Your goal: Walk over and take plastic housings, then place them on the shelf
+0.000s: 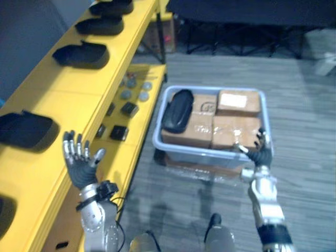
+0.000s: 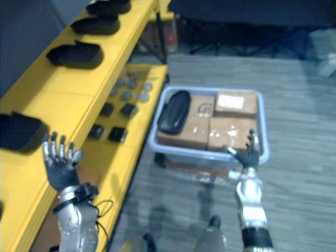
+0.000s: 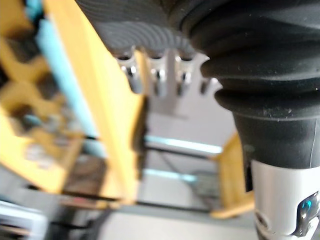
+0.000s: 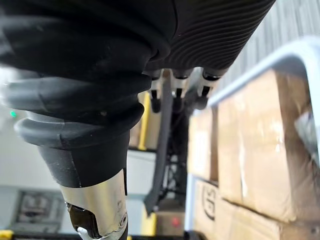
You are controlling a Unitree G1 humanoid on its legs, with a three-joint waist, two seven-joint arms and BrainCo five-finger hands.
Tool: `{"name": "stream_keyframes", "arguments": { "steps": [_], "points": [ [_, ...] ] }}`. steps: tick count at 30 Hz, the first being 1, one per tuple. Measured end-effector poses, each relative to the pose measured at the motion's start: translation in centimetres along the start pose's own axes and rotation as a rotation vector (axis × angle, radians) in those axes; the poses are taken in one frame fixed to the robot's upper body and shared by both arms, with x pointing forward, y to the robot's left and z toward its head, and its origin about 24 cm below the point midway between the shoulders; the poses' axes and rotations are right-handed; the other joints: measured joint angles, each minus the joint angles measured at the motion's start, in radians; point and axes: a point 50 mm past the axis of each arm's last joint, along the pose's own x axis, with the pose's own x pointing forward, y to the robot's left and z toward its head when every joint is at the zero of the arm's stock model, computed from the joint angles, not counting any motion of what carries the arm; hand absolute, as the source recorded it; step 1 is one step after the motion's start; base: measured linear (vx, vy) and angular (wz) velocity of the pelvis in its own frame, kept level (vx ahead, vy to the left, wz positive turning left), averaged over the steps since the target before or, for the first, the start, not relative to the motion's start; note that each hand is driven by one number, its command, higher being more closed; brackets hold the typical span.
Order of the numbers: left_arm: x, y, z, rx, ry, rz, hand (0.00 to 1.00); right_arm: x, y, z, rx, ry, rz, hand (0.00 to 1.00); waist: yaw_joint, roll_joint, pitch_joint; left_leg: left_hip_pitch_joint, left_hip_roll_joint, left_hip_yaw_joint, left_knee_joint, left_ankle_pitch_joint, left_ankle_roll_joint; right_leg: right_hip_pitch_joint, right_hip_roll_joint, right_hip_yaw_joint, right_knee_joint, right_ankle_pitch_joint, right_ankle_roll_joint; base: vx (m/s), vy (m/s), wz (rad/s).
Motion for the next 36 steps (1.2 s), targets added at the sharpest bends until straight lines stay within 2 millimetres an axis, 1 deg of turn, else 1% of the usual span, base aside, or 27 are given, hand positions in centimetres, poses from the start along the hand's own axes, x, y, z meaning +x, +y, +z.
{"name": "stream_keyframes", "arguments": {
  "steps": [1,2,3,4,6,8,9,11,12,13,14,15,17,19,20,22,23,24,26,28,29,30,31,32,33,35,36],
  "points": [
    [-0.2,-0.4,-0.5,-0.005,0.025,-0.032,0.0,1.0,-0.4,0.5,-0.014,-0.001,-0.027,0.0,0.007,0.009,0.011,-0.018,-0.004,-0.011,0.012,-0.002,0.003,-0.001,-0.006,-0.009,-0.008,0.008,0.0,-0.24,0.067,0.39],
    [-0.6,-1.3,-1.5,-0.011,0.076,-0.09,0.0,2.6,-1.1,1.7,-0.029,-0.011,-0.07,0.0,0.024,0.02,0.027,-0.053,-0.012,-0.026,0.034,-0.003,0.006,-0.013,-0.013,-0.014,-0.018,0.022,0.003,-0.21,0.055,0.42],
    [-1.2,-1.9,-3.0,-0.002,0.153,-0.15,0.0,4.0,-1.8,2.9,-0.025,-0.023,-0.112,0.0,0.031,0.033,0.047,-0.086,-0.018,-0.05,0.059,-0.006,0.01,-0.015,-0.023,-0.036,-0.025,0.036,0.004,-0.15,0.041,0.42],
    [-1.6,-2.2,-3.9,0.007,0.199,-0.183,0.0,4.5,-2.1,3.5,-0.024,-0.03,-0.133,0.0,0.033,0.037,0.055,-0.101,-0.02,-0.061,0.073,-0.006,0.012,-0.016,-0.026,-0.041,-0.025,0.043,0.006,-0.13,0.04,0.38],
    [-3.3,-2.5,-7.6,0.046,0.387,-0.258,0.0,6.0,-2.5,5.5,-0.02,-0.052,-0.184,0.0,0.058,0.043,0.069,-0.159,-0.023,-0.1,0.122,-0.017,0.023,-0.043,-0.029,-0.047,-0.023,0.055,0.005,-0.11,0.037,0.2],
    [-4.4,-2.4,-10.0,0.096,0.502,-0.279,0.0,6.8,-3.1,6.4,-0.043,-0.059,-0.225,0.0,0.065,0.049,0.083,-0.196,-0.026,-0.124,0.154,-0.022,0.028,-0.048,-0.035,-0.067,-0.018,0.059,0.005,-0.07,0.033,0.23],
    [-5.3,-2.3,-11.3,0.147,0.559,-0.305,0.0,7.2,-3.4,6.8,-0.067,-0.051,-0.25,0.0,0.079,0.051,0.097,-0.207,-0.026,-0.128,0.172,-0.028,0.031,-0.053,-0.038,-0.067,-0.011,0.059,0.006,-0.07,0.049,0.17],
    [-6.4,-2.2,-12.3,0.195,0.615,-0.342,0.0,7.8,-3.8,7.5,-0.083,-0.046,-0.288,0.0,0.09,0.066,0.11,-0.227,-0.026,-0.14,0.199,-0.04,0.034,-0.061,-0.041,-0.068,0.0,0.059,0.005,-0.08,0.057,0.07],
    [-7.1,-2.2,-12.8,0.221,0.646,-0.369,0.0,8.2,-4.3,8.2,-0.091,-0.048,-0.313,0.0,0.105,0.079,0.117,-0.242,-0.027,-0.143,0.216,-0.046,0.036,-0.072,-0.043,-0.068,0.004,0.059,0.006,-0.07,0.052,0.04],
    [-7.5,-2.1,-13.2,0.234,0.669,-0.379,0.0,8.5,-4.6,8.7,-0.102,-0.056,-0.328,0.0,0.114,0.089,0.125,-0.252,-0.027,-0.145,0.228,-0.048,0.037,-0.078,-0.046,-0.068,0.012,0.059,0.006,-0.09,0.069,0.03],
    [-8.0,-1.7,-13.7,0.252,0.703,-0.378,0.0,8.7,-4.7,9.4,-0.1,-0.069,-0.336,0.0,0.126,0.1,0.134,-0.26,-0.027,-0.147,0.235,-0.05,0.038,-0.085,-0.048,-0.068,0.018,0.059,0.006,-0.09,0.057,0.03],
    [-8.6,-1.0,-14.3,0.27,0.741,-0.366,0.0,8.9,-4.6,10.0,-0.105,-0.078,-0.333,0.0,0.13,0.108,0.139,-0.271,-0.027,-0.151,0.246,-0.051,0.039,-0.091,-0.049,-0.069,0.024,0.059,0.005,-0.09,0.055,0.06],
    [-8.8,-0.7,-14.5,0.276,0.753,-0.357,0.0,9.2,-4.3,10.7,-0.108,-0.082,-0.331,0.0,0.133,0.114,0.14,-0.294,-0.027,-0.162,0.261,-0.051,0.039,-0.108,-0.052,-0.071,0.037,0.058,0.004,-0.06,0.039,0.07],
    [-8.6,-0.7,-14.7,0.283,0.748,-0.356,0.0,9.3,-4.2,10.8,-0.117,-0.077,-0.33,0.0,0.139,0.118,0.141,-0.307,-0.029,-0.172,0.271,-0.051,0.039,-0.116,-0.057,-0.075,0.051,0.056,0.001,-0.05,0.042,0.07],
    [-8.3,-0.7,-14.7,0.285,0.736,-0.359,0.0,9.3,-4.3,10.6,-0.135,-0.06,-0.331,0.0,0.151,0.119,0.141,-0.309,-0.029,-0.174,0.278,-0.051,0.039,-0.118,-0.058,-0.076,0.058,0.053,-0.001,-0.05,0.04,0.05],
    [-8.0,-0.6,-14.8,0.289,0.723,-0.355,0.0,9.3,-4.2,10.1,-0.162,-0.034,-0.328,0.0,0.161,0.119,0.141,-0.313,-0.03,-0.183,0.283,-0.052,0.039,-0.117,-0.062,-0.081,0.067,0.046,-0.001,-0.06,0.03,0.12],
    [-8.1,-0.3,-14.9,0.292,0.72,-0.351,0.0,9.3,-4.3,10.0,-0.169,-0.028,-0.331,0.0,0.161,0.127,0.136,-0.331,-0.031,-0.202,0.296,-0.054,0.039,-0.118,-0.064,-0.096,0.076,0.036,-0.005,-0.09,0.039,0.27],
    [-8.0,-0.3,-14.9,0.291,0.715,-0.349,0.0,9.3,-4.5,10.1,-0.163,-0.027,-0.339,0.0,0.166,0.128,0.135,-0.341,-0.03,-0.209,0.298,-0.055,0.038,-0.13,-0.07,-0.099,0.084,0.03,-0.005,-0.1,0.032,0.22],
    [-7.8,-0.1,-14.8,0.288,0.703,-0.342,0.0,9.4,-4.9,10.4,-0.151,-0.025,-0.36,0.0,0.186,0.131,0.133,-0.349,-0.034,-0.211,0.298,-0.056,0.036,-0.139,-0.076,-0.099,0.09,0.027,-0.008,-0.08,0.037,0.07],
    [-7.9,0.5,-14.9,0.289,0.71,-0.323,0.0,9.4,-4.6,10.5,-0.168,-0.03,-0.359,0.0,0.19,0.141,0.126,-0.358,-0.036,-0.223,0.3,-0.055,0.038,-0.135,-0.078,-0.112,0.089,0.027,-0.008,-0.04,0.048,0.14],
    [-8.0,1.1,-15.1,0.296,0.722,-0.308,0.0,9.5,-4.7,10.8,-0.176,-0.031,-0.375,0.0,0.195,0.146,0.122,-0.365,-0.037,-0.229,0.302,-0.055,0.038,-0.137,-0.078,-0.119,0.089,0.027,-0.008,-0.02,0.065,0.1],
    [-8.5,2.0,-15.4,0.321,0.759,-0.301,0.0,9.6,-5.1,11.0,-0.173,-0.026,-0.394,0.0,0.211,0.151,0.119,-0.37,-0.037,-0.227,0.301,-0.054,0.038,-0.144,-0.078,-0.118,0.089,0.029,-0.006,-0.02,0.056,0.1],
    [-8.6,2.2,-15.5,0.299,0.768,-0.28,0.0,9.6,-5.5,11.1,-0.176,-0.026,-0.411,0.0,0.215,0.156,0.115,-0.378,-0.038,-0.231,0.302,-0.053,0.038,-0.147,-0.079,-0.121,0.09,0.03,-0.004,0.0,0.066,0.05],
    [-8.5,2.1,-15.5,0.287,0.764,-0.273,0.0,9.6,-6.2,11.2,-0.187,-0.023,-0.431,0.0,0.233,0.157,0.114,-0.38,-0.042,-0.231,0.3,-0.05,0.038,-0.152,-0.083,-0.122,0.091,0.03,-0.003,0.02,0.052,0.09],
    [-8.5,2.1,-15.5,0.285,0.763,-0.279,0.0,9.6,-6.2,11.1,-0.197,-0.009,-0.433,0.0,0.24,0.158,0.113,-0.38,-0.044,-0.232,0.297,-0.048,0.04,-0.15,-0.084,-0.124,0.093,0.031,-0.001,0.03,0.063,0.07],
    [-8.5,2.1,-15.5,0.284,0.762,-0.281,0.0,9.7,-6.2,11.2,-0.209,0.007,-0.435,0.0,0.242,0.159,0.113,-0.381,-0.049,-0.239,0.296,-0.048,0.04,-0.15,-0.088,-0.127,0.097,0.031,0.0,0.03,0.053,0.09],
    [-8.6,2.2,-15.5,0.268,0.772,-0.27,0.0,9.8,-6.4,11.3,-0.217,0.021,-0.448,0.0,0.245,0.164,0.11,-0.387,-0.058,-0.256,0.296,-0.048,0.04,-0.15,-0.092,-0.132,0.098,0.031,0.001,0.03,0.066,0.13]
  ]
}}
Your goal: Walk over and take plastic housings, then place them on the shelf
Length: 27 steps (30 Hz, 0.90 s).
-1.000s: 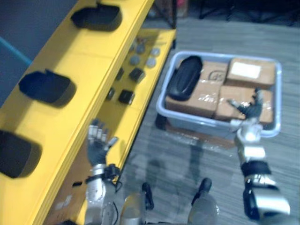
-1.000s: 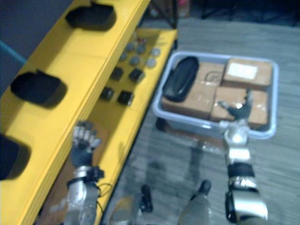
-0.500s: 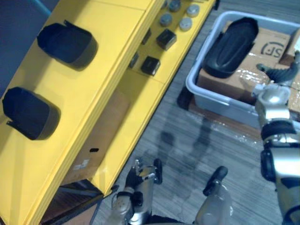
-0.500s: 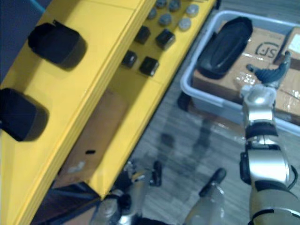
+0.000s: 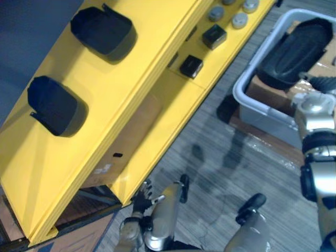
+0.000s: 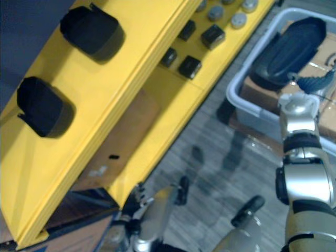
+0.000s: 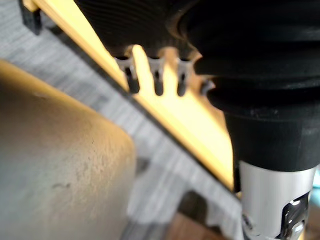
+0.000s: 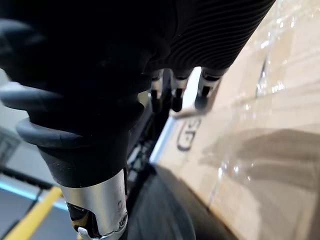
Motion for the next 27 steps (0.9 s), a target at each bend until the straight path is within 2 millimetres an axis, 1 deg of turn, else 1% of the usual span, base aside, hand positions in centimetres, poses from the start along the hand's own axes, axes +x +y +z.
{"name": "stream_keyframes", "arguments": {
  "steps": [2,3,7,8,9,10,13,14,15,19,20,21,23,24,26,27],
  "points": [
    [0.0,0.0,-0.2,-0.012,0.008,0.002,0.0,0.4,-0.8,-0.2,-0.002,0.018,-0.033,0.0,0.008,0.008,-0.006,-0.014,-0.005,-0.009,0.002,0.0,0.0,-0.002,-0.004,-0.013,0.0,-0.002,0.003,0.02,0.069,0.17],
    [0.0,0.1,-0.2,-0.013,0.01,0.002,0.0,0.6,-1.3,-0.7,-0.019,0.044,-0.055,0.0,0.022,0.013,-0.009,-0.019,-0.005,-0.012,0.002,0.0,0.0,-0.004,-0.005,-0.016,0.0,-0.004,0.004,0.0,0.052,0.14],
    [0.0,0.0,-0.4,-0.046,0.023,-0.012,0.0,1.0,-2.4,-1.6,-0.031,0.121,-0.123,0.0,0.054,0.025,-0.019,-0.039,-0.012,-0.022,0.004,0.0,0.0,-0.022,-0.015,-0.025,0.017,-0.017,0.007,-0.01,0.036,0.1],
    [0.0,-0.1,-0.6,-0.055,0.032,-0.016,0.0,1.1,-2.8,-1.7,-0.025,0.137,-0.151,0.0,0.058,0.034,-0.025,-0.053,-0.014,-0.029,0.01,-0.001,0.001,-0.028,-0.018,-0.034,0.017,-0.018,0.007,-0.01,0.034,0.13],
    [0.0,-0.1,-0.6,-0.066,0.036,-0.017,0.0,1.2,-3.0,-1.7,-0.024,0.14,-0.164,0.0,0.064,0.037,-0.028,-0.06,-0.015,-0.029,0.012,-0.001,0.001,-0.035,-0.018,-0.034,0.017,-0.019,0.007,-0.02,0.038,0.09],
    [0.0,-0.2,-0.7,-0.076,0.04,-0.018,0.0,1.3,-3.6,-1.8,-0.024,0.157,-0.2,0.0,0.076,0.044,-0.033,-0.072,-0.015,-0.03,0.015,-0.001,0.001,-0.045,-0.018,-0.035,0.017,-0.018,0.007,-0.01,0.031,0.03],
    [0.0,-0.3,-0.8,-0.08,0.046,-0.022,0.0,1.6,-4.7,-1.8,-0.03,0.167,-0.287,0.0,0.093,0.055,-0.041,-0.084,-0.017,-0.033,0.018,-0.004,0.004,-0.051,-0.02,-0.039,0.015,-0.018,0.008,0.0,0.042,0.04],
    [-0.1,-0.3,-0.9,-0.081,0.05,-0.029,0.0,1.7,-5.4,-1.8,-0.022,0.182,-0.324,0.0,0.103,0.061,-0.046,-0.088,-0.018,-0.034,0.02,-0.006,0.006,-0.052,-0.02,-0.041,0.013,-0.018,0.008,0.0,0.039,0.08],
    [-0.1,-0.3,-1.1,-0.088,0.059,-0.032,0.0,2.0,-6.1,-1.8,-0.015,0.189,-0.353,1.0,0.107,0.069,-0.052,-0.097,-0.02,-0.039,0.023,-0.006,0.007,-0.054,-0.021,-0.046,0.01,-0.018,0.008,0.0,0.042,0.07],
    [-0.2,-0.2,-1.4,-0.109,0.073,-0.021,0.0,2.1,-6.7,-2.0,-0.034,0.21,-0.371,1.0,0.118,0.078,-0.058,-0.099,-0.023,-0.038,0.024,-0.011,0.01,-0.052,-0.022,-0.047,0.002,-0.017,0.011,0.0,0.033,0.01],
    [-0.2,-0.2,-1.4,-0.109,0.076,-0.02,0.0,2.3,-7.4,-2.1,-0.05,0.222,-0.385,1.0,0.127,0.081,-0.061,-0.1,-0.024,-0.038,0.024,-0.012,0.011,-0.052,-0.022,-0.047,-0.001,-0.018,0.011,0.0,0.034,0.0],
    [-0.4,0.1,-1.9,-0.113,0.096,-0.009,0.0,2.6,-8.2,-2.2,-0.07,0.237,-0.394,1.0,0.133,0.082,-0.062,-0.1,-0.025,-0.037,0.023,-0.013,0.012,-0.052,-0.023,-0.048,-0.004,-0.018,0.011,0.0,0.031,0.0],
    [-1.0,0.6,-3.3,-0.102,0.169,0.011,0.0,2.9,-9.1,-2.3,-0.087,0.253,-0.385,1.0,0.133,0.082,-0.062,-0.1,-0.025,-0.037,0.022,-0.015,0.012,-0.049,-0.022,-0.051,-0.008,-0.018,0.012,0.0,0.0,0.0],
    [-1.5,1.0,-4.3,-0.096,0.224,0.025,0.0,3.1,-9.6,-2.4,-0.096,0.264,-0.373,1.0,0.133,0.082,-0.062,-0.101,-0.026,-0.037,0.019,-0.015,0.013,-0.048,-0.023,-0.054,-0.012,-0.018,0.012,0.0,0.0,0.0],
    [-2.3,1.0,-5.4,-0.097,0.273,0.033,0.0,3.4,-10.6,-2.5,-0.146,0.278,-0.365,1.0,0.135,0.082,-0.062,-0.103,-0.026,-0.039,0.015,-0.015,0.013,-0.047,-0.022,-0.062,-0.018,-0.017,0.013,0.03,0.014,0.04],
    [-2.5,1.0,-5.6,-0.096,0.284,0.027,0.0,3.4,-10.7,-2.7,-0.178,0.294,-0.351,1.0,0.135,0.082,-0.062,-0.103,-0.026,-0.042,0.012,-0.015,0.012,-0.044,-0.021,-0.066,-0.021,-0.017,0.014,0.03,0.006,0.04]
  ]
}}
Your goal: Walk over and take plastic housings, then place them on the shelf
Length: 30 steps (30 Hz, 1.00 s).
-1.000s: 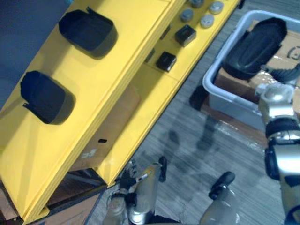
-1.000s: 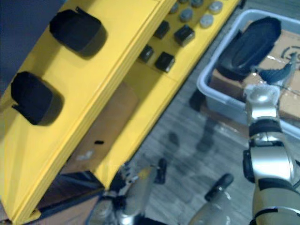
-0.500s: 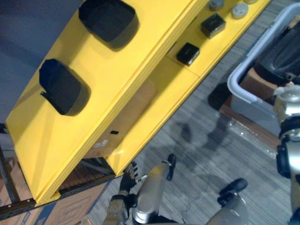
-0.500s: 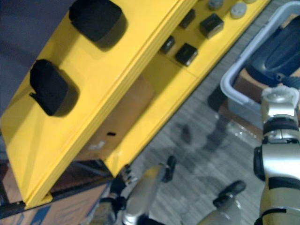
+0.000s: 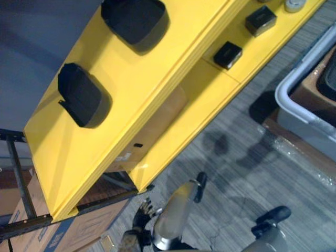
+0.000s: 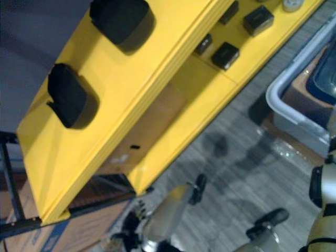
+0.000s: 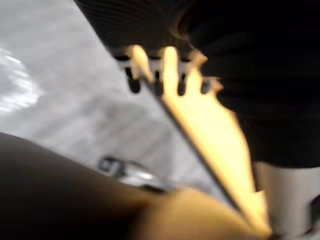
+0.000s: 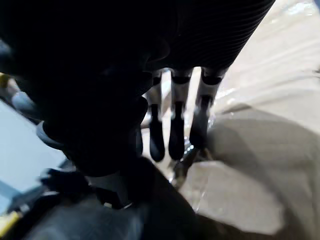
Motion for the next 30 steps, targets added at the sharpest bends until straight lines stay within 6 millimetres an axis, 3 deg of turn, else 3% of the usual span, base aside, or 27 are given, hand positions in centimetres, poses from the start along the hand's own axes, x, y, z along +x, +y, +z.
{"name": "stream_keyframes", "arguments": {
  "steps": [9,13,17,19,22,27,30],
  "points": [
    [-0.2,-0.5,0.4,-0.003,-0.038,-0.031,0.0,0.4,-0.6,-0.7,-0.298,0.017,-0.007,1.0,0.02,0.0,0.0,0.001,0.0,-0.013,-0.003,0.0,0.0,0.01,0.003,-0.018,-0.007,-0.001,0.0,0.0,0.0,0.03],
    [-0.5,-0.9,0.9,-0.021,-0.088,-0.045,0.0,0.7,-0.8,0.1,-0.395,-0.057,0.041,1.0,0.014,-0.005,0.004,0.003,0.0,-0.014,-0.003,0.0,0.0,0.024,0.006,-0.028,-0.02,0.001,0.0,-0.01,0.0,0.01],
    [-0.4,-1.5,2.7,-0.044,-0.169,-0.07,0.0,0.6,-0.5,1.2,-0.506,-0.201,0.039,1.0,-0.008,-0.021,0.016,0.007,0.014,-0.013,-0.003,0.0,0.0,0.035,0.025,-0.03,-0.03,0.008,0.0,0.01,-0.015,-0.04],
    [-0.4,-1.6,4.1,-0.061,-0.227,-0.083,0.0,0.4,-0.3,1.6,-0.527,-0.26,0.038,1.0,-0.017,-0.033,0.025,0.01,0.029,-0.013,0.004,0.0,0.0,0.04,0.04,-0.03,-0.033,0.012,0.0,0.02,-0.035,-0.12],
    [-0.4,-1.9,5.9,-0.089,-0.3,-0.103,0.0,0.0,0.1,2.8,-0.535,-0.339,0.039,1.0,-0.04,-0.071,0.054,0.033,0.048,-0.012,0.002,0.001,-0.001,0.051,0.058,-0.027,-0.032,0.007,-0.008,0.01,-0.029,-0.17],
    [-1.2,-2.3,11.0,-0.092,-0.503,-0.149,0.0,-1.6,1.1,5.5,-0.513,-0.52,0.011,1.0,-0.096,-0.148,0.108,0.084,0.084,0.006,-0.01,0.002,-0.004,0.081,0.088,-0.018,-0.033,-0.001,-0.022,-0.01,-0.007,-0.16],
    [-1.8,-2.8,13.2,-0.076,-0.594,-0.19,0.0,-2.7,1.5,7.5,-0.494,-0.602,0.01,1.0,-0.113,-0.163,0.118,0.103,0.099,0.023,-0.016,0.004,-0.008,0.083,0.1,-0.002,-0.033,0.0,-0.029,-0.03,0.012,-0.22]
  ]
}}
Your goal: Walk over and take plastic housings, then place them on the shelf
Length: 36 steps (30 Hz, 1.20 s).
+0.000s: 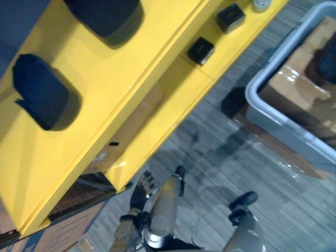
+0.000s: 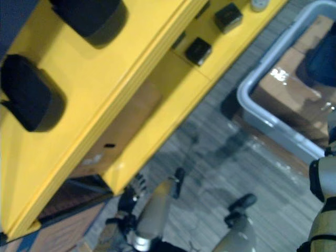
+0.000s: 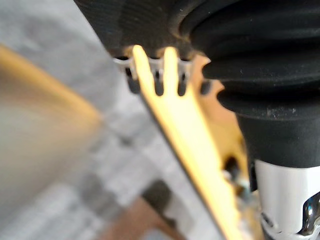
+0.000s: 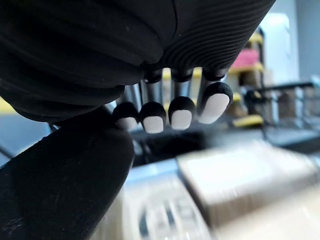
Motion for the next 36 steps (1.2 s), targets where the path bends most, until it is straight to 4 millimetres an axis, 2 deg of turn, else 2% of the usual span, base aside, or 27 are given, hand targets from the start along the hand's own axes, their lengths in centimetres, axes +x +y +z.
{"name": "stream_keyframes", "arguments": {
  "steps": [1,4,9,12,15,16,18,19,21,22,24,27,29,32,36],
  "points": [
    [0.5,-0.5,1.2,-0.004,-0.05,-0.013,0.0,-0.1,-0.1,1.1,0.016,-0.045,-0.005,1.0,-0.008,-0.006,0.004,0.01,0.011,0.007,-0.005,0.003,-0.006,0.002,0.01,0.004,-0.003,0.004,-0.007,-0.03,0.002,-0.15],
    [1.6,-1.5,3.0,-0.008,-0.123,-0.054,0.0,-0.6,0.5,2.7,0.02,-0.105,0.008,1.0,-0.028,-0.019,0.012,0.029,0.03,0.012,-0.022,0.013,-0.022,0.017,0.032,0.003,-0.018,0.009,-0.017,-0.05,-0.021,-0.1],
    [4.2,-3.7,6.0,0.015,-0.217,-0.132,0.0,-1.6,1.6,4.4,0.048,-0.145,0.026,1.0,-0.039,-0.039,0.019,0.044,0.059,0.019,-0.069,0.034,-0.056,0.014,0.073,0.008,-0.054,0.028,-0.044,-0.08,-0.038,-0.13],
    [6.2,-5.0,8.5,0.07,-0.281,-0.137,0.0,-3.1,1.9,8.0,0.15,-0.245,0.012,1.0,-0.073,-0.08,0.022,0.05,0.077,0.025,-0.11,0.061,-0.078,0.01,0.108,0.013,-0.09,0.047,-0.065,-0.07,-0.048,-0.14],
    [7.6,-5.6,10.5,0.119,-0.321,-0.128,0.0,-4.9,1.2,11.7,0.329,-0.354,-0.018,1.0,-0.099,-0.133,0.023,0.102,0.097,0.066,-0.162,0.084,-0.092,0.018,0.135,0.041,-0.119,0.059,-0.079,0.0,-0.055,-0.31],
    [7.9,-5.7,10.9,0.12,-0.329,-0.126,0.0,-5.4,1.1,12.3,0.36,-0.38,-0.026,1.0,-0.106,-0.144,0.021,0.118,0.099,0.074,-0.174,0.086,-0.096,0.022,0.139,0.051,-0.122,0.059,-0.079,0.03,-0.034,-0.33],
    [8.8,-5.9,12.9,0.125,-0.374,-0.111,0.0,-7.9,0.6,13.7,0.47,-0.508,-0.071,1.0,-0.145,-0.176,0.017,0.184,0.106,0.105,-0.211,0.093,-0.103,0.058,0.151,0.071,-0.136,0.06,-0.08,0.05,-0.015,-0.29],
    [9.1,-6.0,13.4,0.125,-0.384,-0.108,0.0,-8.5,0.6,13.8,0.483,-0.536,-0.078,1.0,-0.151,-0.185,0.017,0.203,0.106,0.113,-0.219,0.094,-0.104,0.066,0.152,0.082,-0.139,0.06,-0.08,0.05,0.008,-0.36],
    [9.8,-6.5,15.2,0.121,-0.419,-0.1,0.0,-11.1,1.3,13.7,0.549,-0.613,-0.075,1.0,-0.195,-0.213,0.001,0.28,0.105,0.16,-0.254,0.096,-0.105,0.105,0.155,0.111,-0.153,0.062,-0.077,0.06,0.032,-0.37],
    [10.0,-6.5,15.6,0.118,-0.425,-0.096,0.0,-11.8,1.6,13.6,0.561,-0.627,-0.068,1.0,-0.201,-0.22,-0.007,0.299,0.104,0.169,-0.264,0.097,-0.105,0.116,0.157,0.116,-0.16,0.063,-0.074,0.06,0.029,-0.44],
    [10.5,-6.5,16.3,0.094,-0.423,-0.078,0.0,-14.2,3.5,12.8,0.574,-0.663,-0.015,1.0,-0.235,-0.252,-0.072,0.34,0.106,0.216,-0.296,0.099,-0.109,0.129,0.17,0.144,-0.2,0.076,-0.07,0.07,0.02,-0.42],
    [11.2,-6.5,15.9,0.081,-0.369,-0.052,0.0,-16.1,4.9,11.9,0.563,-0.692,0.046,1.0,-0.254,-0.253,-0.104,0.418,0.106,0.25,-0.338,0.102,-0.115,0.18,0.184,0.168,-0.239,0.087,-0.066,0.06,0.031,-0.33],
    [11.6,-6.2,14.6,0.044,-0.294,-0.026,0.0,-17.9,6.4,11.1,0.542,-0.728,0.12,1.0,-0.278,-0.244,-0.167,0.462,0.104,0.274,-0.375,0.111,-0.119,0.21,0.189,0.178,-0.267,0.093,-0.064,0.06,0.05,-0.21],
    [11.8,-6.2,13.8,-0.001,-0.247,-0.022,0.0,-19.5,7.4,10.1,0.514,-0.779,0.179,1.0,-0.283,-0.224,-0.214,0.533,0.102,0.298,-0.406,0.114,-0.121,0.267,0.201,0.191,-0.3,0.098,-0.058,0.05,0.029,-0.14],
    [11.9,-5.8,13.9,-0.046,-0.242,-0.035,0.0,-20.7,8.0,9.9,0.493,-0.825,0.222,1.0,-0.286,-0.212,-0.269,0.559,0.091,0.3,-0.423,0.117,-0.122,0.31,0.206,0.191,-0.359,0.129,-0.053,-0.01,0.026,-0.01]
  ]
}}
